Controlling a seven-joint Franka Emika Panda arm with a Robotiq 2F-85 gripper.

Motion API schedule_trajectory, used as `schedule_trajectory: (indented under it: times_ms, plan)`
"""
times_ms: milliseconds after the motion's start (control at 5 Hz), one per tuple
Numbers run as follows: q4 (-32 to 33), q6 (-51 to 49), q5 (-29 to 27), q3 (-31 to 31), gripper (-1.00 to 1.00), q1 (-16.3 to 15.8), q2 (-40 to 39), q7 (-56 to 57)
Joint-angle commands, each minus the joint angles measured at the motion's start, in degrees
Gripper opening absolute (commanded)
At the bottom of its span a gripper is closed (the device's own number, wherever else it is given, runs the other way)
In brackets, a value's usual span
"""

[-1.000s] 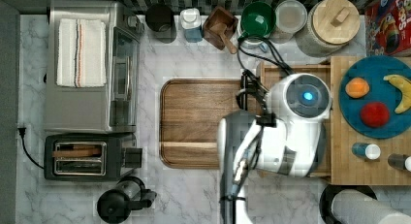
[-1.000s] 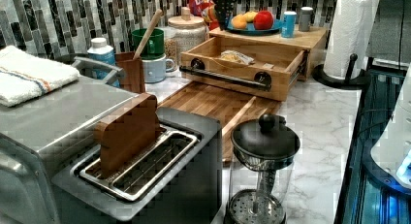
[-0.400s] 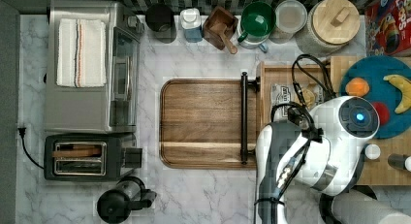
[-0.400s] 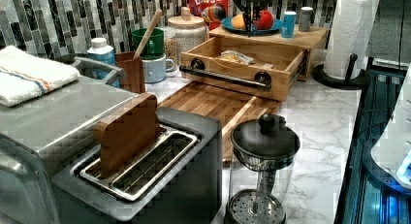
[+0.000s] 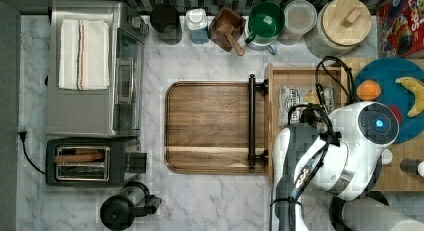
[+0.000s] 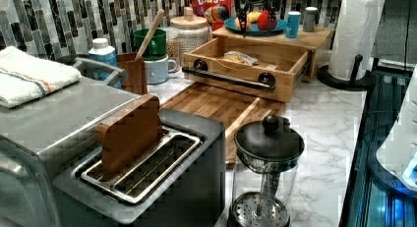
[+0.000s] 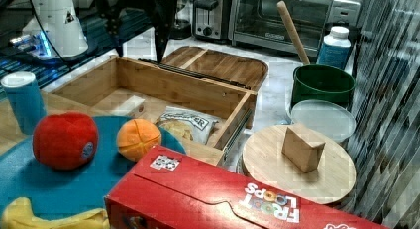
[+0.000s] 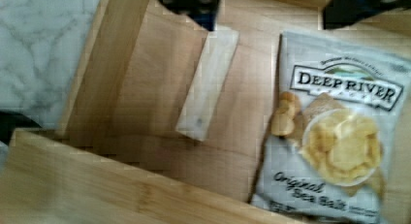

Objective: Pick up the butter.

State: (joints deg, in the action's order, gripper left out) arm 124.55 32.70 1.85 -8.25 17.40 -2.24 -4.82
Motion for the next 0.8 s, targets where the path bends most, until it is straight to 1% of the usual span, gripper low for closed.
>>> schedule_trajectory:
  times_ms: [200, 400, 600, 800]
  plan:
    - [1.00, 3.89, 0.15, -2.88, 1.00, 2.84, -0.23, -6.37]
    - [3.53, 7.99, -1.70, -1.94, 1.00, 3.67, -0.88, -6.87]
    - [6.41, 13.27, -4.65, -1.59, 1.00, 3.70, -1.97, -5.95]
    - [7.70, 14.78, -5.47, -1.20, 1.00, 3.84, -2.69, -5.57]
